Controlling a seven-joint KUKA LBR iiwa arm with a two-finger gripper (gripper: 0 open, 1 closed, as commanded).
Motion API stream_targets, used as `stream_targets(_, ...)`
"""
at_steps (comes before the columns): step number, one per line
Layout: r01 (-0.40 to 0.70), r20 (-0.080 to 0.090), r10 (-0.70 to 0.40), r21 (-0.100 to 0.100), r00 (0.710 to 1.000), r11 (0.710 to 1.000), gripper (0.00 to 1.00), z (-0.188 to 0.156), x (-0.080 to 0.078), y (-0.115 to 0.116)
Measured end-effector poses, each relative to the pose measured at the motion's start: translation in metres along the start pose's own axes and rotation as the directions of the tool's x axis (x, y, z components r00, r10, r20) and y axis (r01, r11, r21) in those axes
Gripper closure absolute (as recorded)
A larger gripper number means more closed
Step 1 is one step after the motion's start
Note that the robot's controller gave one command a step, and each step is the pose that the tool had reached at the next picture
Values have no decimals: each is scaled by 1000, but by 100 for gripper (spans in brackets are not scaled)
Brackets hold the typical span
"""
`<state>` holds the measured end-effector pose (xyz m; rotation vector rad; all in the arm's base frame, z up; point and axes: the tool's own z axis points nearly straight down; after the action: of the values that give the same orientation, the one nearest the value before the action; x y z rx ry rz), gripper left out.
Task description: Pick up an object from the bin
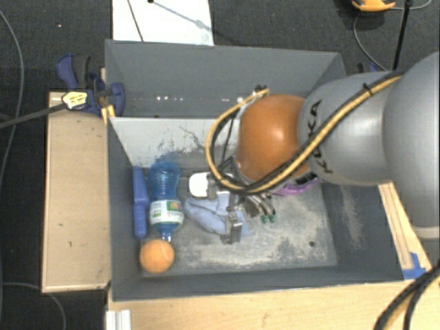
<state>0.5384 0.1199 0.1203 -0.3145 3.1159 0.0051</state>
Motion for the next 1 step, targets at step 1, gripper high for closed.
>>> stream_targets(1, 153, -10, -153, -1, 988, 988, 100, 32, -6, -12)
